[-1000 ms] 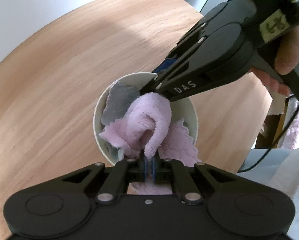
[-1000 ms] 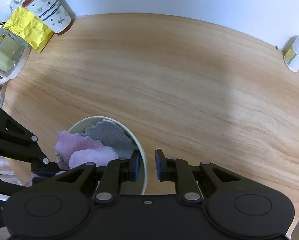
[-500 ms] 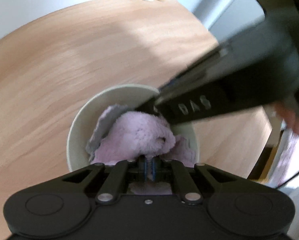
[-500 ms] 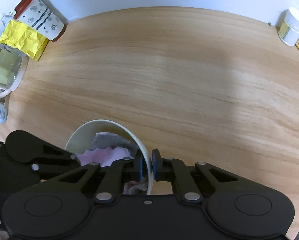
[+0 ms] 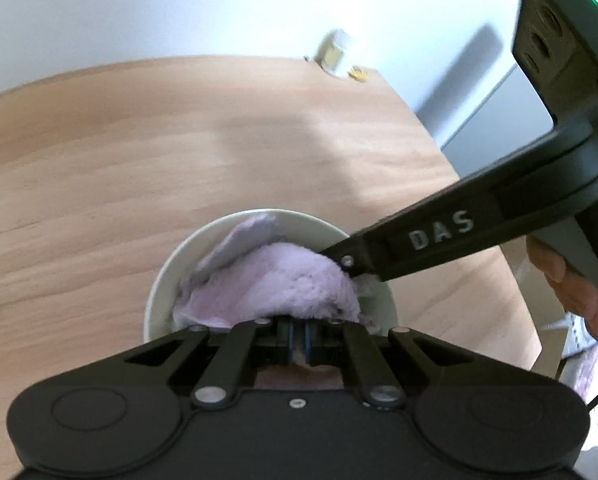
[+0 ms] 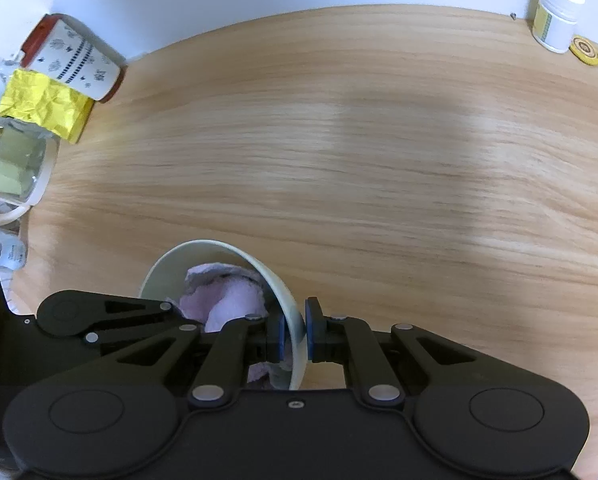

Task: Clean bowl
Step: 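Rub the cloth along the bowl wall with the left tool while the right tool holds the rim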

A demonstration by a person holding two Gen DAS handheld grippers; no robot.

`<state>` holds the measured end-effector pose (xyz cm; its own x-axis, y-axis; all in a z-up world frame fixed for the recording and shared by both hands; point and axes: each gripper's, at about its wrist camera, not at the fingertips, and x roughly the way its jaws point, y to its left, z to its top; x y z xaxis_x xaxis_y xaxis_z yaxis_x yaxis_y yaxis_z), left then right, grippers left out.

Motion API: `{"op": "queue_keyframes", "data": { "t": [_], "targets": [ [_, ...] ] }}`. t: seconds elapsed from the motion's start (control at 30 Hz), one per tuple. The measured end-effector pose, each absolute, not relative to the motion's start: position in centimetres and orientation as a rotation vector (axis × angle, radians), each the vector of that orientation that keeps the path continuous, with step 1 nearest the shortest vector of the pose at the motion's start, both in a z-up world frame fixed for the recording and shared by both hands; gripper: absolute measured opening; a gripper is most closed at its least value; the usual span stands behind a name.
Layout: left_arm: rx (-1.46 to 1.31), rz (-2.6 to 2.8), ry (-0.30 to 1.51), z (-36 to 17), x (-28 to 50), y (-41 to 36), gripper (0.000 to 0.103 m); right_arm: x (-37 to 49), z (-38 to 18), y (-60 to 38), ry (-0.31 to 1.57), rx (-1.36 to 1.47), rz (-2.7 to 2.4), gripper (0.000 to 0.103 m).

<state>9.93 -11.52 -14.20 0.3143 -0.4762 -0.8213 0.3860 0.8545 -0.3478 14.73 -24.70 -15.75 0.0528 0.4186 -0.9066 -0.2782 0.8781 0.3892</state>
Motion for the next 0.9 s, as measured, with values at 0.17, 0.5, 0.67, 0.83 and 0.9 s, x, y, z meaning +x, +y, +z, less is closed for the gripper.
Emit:
{"op": "queue_keyframes", "data": {
  "t": [0.17, 0.5, 0.67, 0.83, 0.9],
  "targets": [
    [-0.087, -0.554, 1.103, -13.8, 10.0, -10.4, 0.004, 13.8, -13.0, -26.5, 1.354, 0.171, 0.514, 0.032],
    [-0.090, -0.536, 1.097, -13.5, 10.5, -10.9, 0.004, 9.8, -13.8, -26.9, 1.412, 0.229, 0.424, 0.032],
    [-0.099, -0.519, 1.095, -13.9, 11.2, -11.3, 0.004, 9.9, -15.0, -25.9, 1.422, 0.274, 0.393, 0.026],
    [-0.122, -0.565, 1.086, -13.7, 11.3, -10.2, 0.004, 10.2, -15.7, -24.9, 1.428, 0.215, 0.407, 0.019],
    [-0.131, -0.595, 1.099, -13.9, 11.5, -10.1, 0.004, 10.2, -15.6, -24.8, 1.420, 0.178, 0.428, 0.019]
  ]
}}
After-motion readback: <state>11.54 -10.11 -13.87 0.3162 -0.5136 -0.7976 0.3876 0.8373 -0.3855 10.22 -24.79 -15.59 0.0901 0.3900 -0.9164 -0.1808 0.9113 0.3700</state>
